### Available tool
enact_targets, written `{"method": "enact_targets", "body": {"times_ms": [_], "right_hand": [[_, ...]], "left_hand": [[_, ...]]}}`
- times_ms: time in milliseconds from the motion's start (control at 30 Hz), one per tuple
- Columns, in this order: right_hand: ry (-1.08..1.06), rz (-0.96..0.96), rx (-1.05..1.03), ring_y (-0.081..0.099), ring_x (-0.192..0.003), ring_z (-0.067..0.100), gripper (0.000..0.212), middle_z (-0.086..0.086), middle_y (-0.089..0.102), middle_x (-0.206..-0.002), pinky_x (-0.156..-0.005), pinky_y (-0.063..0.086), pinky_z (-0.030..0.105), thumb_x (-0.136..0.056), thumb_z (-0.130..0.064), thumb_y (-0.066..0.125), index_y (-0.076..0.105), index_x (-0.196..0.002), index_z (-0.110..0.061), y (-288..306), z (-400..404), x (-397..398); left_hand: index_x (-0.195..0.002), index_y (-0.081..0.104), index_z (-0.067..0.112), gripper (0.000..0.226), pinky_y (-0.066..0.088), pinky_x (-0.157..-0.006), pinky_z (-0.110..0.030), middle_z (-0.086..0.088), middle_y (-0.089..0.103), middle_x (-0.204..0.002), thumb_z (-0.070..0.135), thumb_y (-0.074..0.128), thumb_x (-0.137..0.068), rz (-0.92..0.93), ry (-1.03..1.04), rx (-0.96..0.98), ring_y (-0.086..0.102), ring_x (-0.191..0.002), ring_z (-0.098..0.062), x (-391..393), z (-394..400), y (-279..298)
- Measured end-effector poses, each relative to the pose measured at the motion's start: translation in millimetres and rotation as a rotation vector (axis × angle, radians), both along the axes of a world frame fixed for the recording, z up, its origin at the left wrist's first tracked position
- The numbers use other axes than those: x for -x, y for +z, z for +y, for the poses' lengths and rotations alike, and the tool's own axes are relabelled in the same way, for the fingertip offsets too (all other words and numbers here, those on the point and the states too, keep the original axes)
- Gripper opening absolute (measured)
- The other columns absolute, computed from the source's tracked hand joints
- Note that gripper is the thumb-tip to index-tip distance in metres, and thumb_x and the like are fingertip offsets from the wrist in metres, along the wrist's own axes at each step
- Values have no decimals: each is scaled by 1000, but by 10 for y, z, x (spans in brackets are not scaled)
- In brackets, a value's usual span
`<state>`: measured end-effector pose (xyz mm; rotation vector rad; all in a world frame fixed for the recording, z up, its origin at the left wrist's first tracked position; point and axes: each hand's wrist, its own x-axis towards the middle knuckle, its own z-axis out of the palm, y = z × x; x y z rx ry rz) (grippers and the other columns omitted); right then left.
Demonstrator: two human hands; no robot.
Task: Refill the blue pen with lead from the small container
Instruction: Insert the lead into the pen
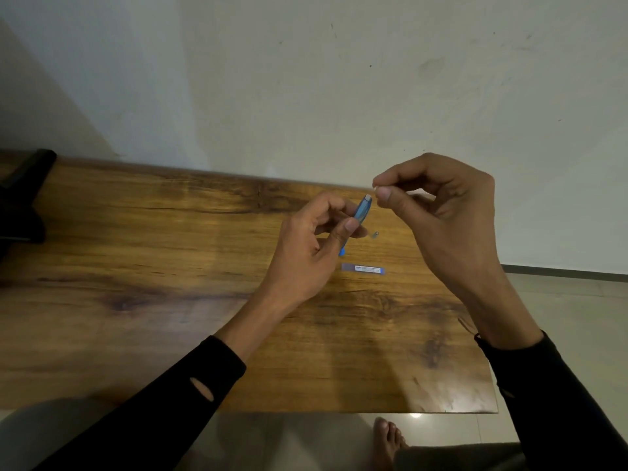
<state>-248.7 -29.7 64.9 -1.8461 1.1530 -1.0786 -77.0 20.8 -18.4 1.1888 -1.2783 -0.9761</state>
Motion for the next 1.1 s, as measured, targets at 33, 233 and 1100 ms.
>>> {"method": "enact_targets", "body": {"times_ms": [33, 233, 1100], "right_hand": [[7, -9, -16, 79, -93, 21, 16, -7, 79, -96, -79, 66, 36, -97, -14, 79, 78, -100, -29, -7, -3, -4], [61, 23, -39, 79, -94, 22, 24, -6, 79, -94, -76, 69, 42, -97, -11, 77, 77, -97, -35, -18, 7, -14], [48, 70, -213, 81, -83, 22, 9, 4, 80, -86, -77, 69, 47, -91, -3, 83, 80, -96, -10, 27, -16, 81]], "left_hand": [[-113, 68, 11, 6, 67, -79, -51, 4, 79, -100, 11, 65, -107, 2, 0, -3, 83, -97, -12, 1, 1, -2], [-113, 69, 13, 6, 67, -78, -51, 3, 81, -101, 11, 66, -108, -26, 0, -13, 82, -98, -9, -5, 10, -2], [-111, 71, 15, 9, 65, -72, -27, 8, 82, -94, 21, 74, -106, -90, 37, 28, 81, -95, -9, 4, 5, -14]]}}
